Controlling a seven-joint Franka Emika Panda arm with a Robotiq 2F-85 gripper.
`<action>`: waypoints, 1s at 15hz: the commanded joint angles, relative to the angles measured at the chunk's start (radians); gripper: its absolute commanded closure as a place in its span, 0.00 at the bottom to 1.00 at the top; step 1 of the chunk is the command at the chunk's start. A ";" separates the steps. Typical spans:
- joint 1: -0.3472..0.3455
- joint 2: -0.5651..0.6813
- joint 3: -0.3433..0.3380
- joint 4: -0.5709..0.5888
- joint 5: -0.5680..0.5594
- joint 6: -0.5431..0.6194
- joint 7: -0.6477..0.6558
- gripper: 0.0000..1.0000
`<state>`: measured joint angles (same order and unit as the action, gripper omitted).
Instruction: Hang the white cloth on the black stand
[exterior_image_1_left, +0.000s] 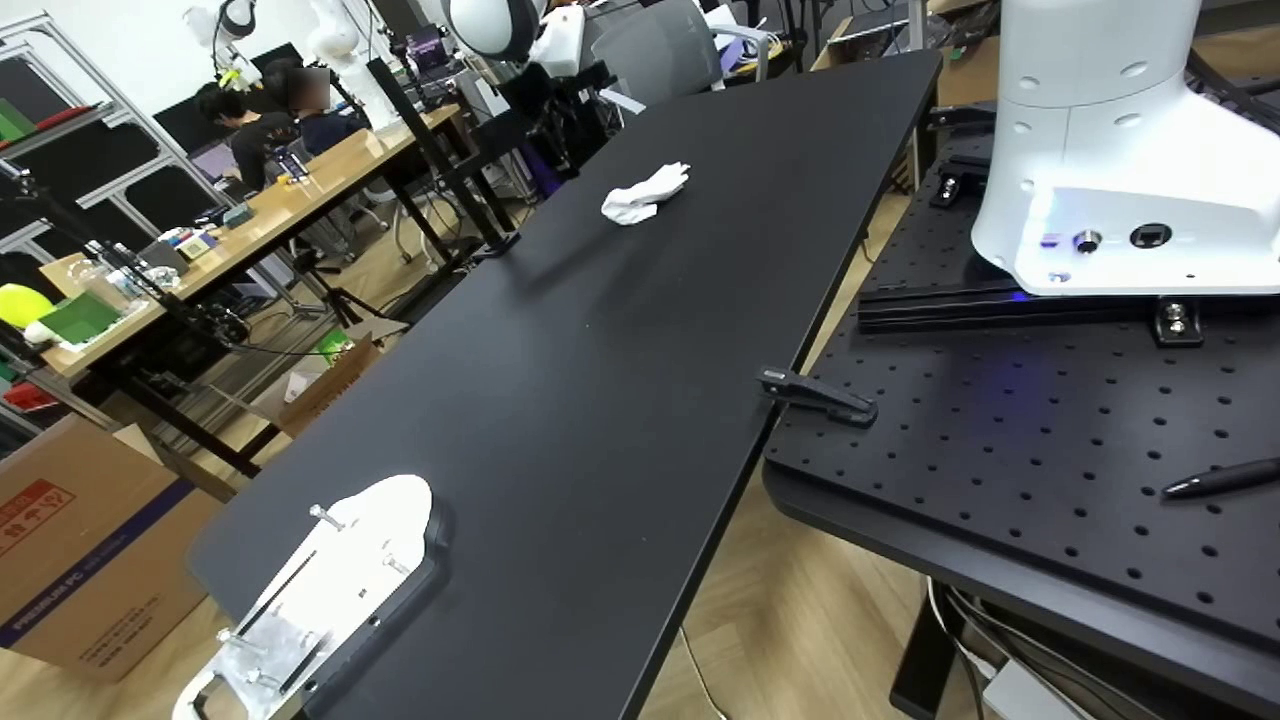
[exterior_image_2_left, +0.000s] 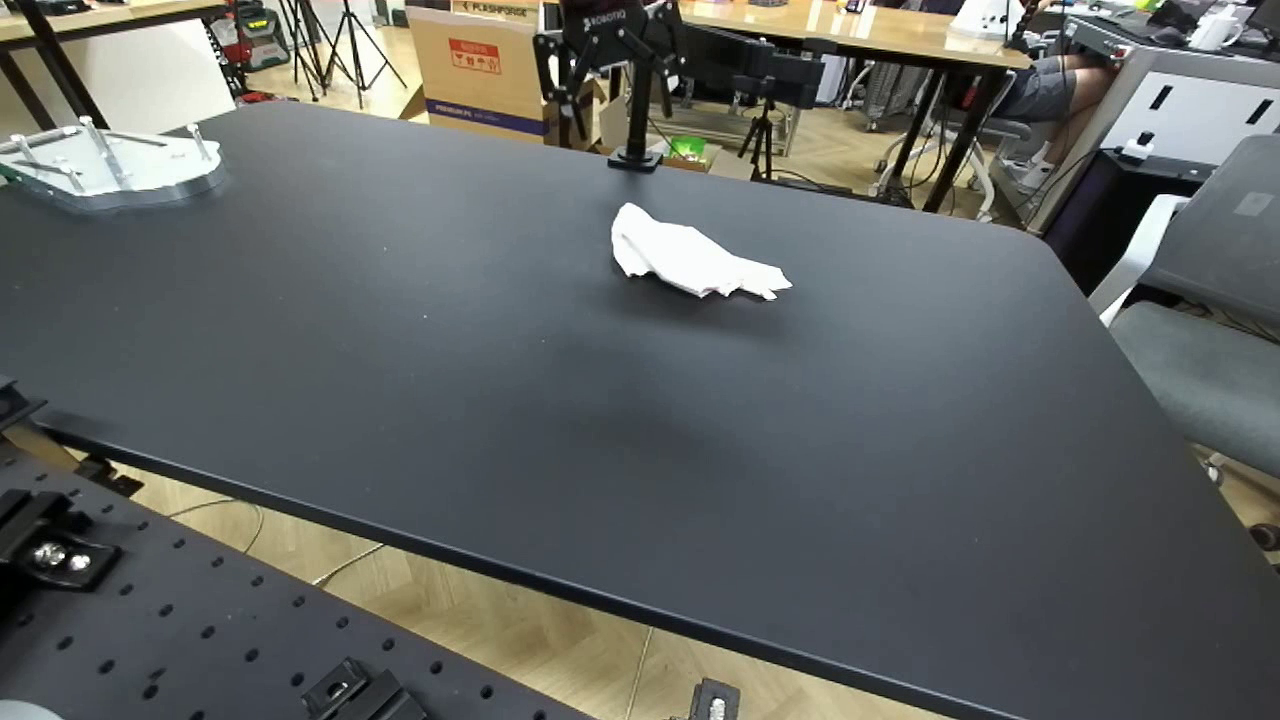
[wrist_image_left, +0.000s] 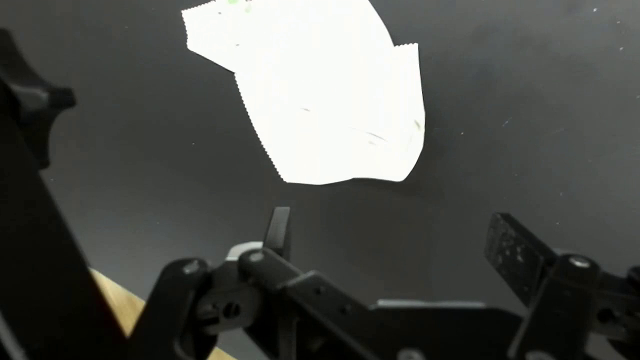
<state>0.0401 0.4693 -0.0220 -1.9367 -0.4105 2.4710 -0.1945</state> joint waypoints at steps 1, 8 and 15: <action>0.004 -0.022 -0.020 -0.107 -0.021 0.104 0.030 0.00; -0.004 -0.014 -0.074 -0.230 -0.025 0.171 0.036 0.00; -0.033 0.042 -0.103 -0.169 0.000 0.140 0.007 0.00</action>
<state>0.0193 0.4877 -0.1239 -2.1504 -0.4107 2.6228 -0.1948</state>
